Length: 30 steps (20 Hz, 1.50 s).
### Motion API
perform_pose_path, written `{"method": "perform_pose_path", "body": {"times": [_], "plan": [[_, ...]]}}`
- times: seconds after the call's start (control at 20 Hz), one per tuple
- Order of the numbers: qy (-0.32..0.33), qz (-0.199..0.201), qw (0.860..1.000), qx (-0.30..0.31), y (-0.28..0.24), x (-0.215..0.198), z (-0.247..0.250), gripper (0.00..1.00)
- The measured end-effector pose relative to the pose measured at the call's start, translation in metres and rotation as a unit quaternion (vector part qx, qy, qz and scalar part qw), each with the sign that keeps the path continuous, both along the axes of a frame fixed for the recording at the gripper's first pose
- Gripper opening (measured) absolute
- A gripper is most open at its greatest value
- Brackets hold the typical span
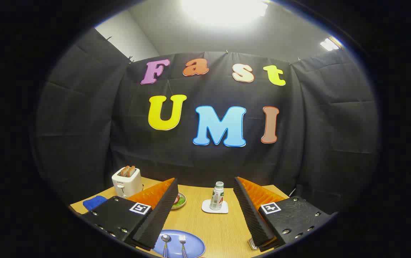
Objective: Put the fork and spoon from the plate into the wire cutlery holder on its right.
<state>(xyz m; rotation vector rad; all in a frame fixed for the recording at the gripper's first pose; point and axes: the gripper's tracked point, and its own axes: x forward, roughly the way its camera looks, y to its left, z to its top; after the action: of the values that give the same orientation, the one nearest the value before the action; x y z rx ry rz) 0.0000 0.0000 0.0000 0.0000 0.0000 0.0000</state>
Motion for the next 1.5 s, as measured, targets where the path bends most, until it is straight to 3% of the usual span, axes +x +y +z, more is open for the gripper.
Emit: {"method": "perform_pose_path", "body": {"times": [0.8, 1.5], "plan": [[0.036, 0.026, 0.999, 0.001, 0.014, 0.003, -0.021, 0.96], [0.146, 0.068, 0.986, -0.035, 0.040, 0.009, -0.083, 0.96]]}}
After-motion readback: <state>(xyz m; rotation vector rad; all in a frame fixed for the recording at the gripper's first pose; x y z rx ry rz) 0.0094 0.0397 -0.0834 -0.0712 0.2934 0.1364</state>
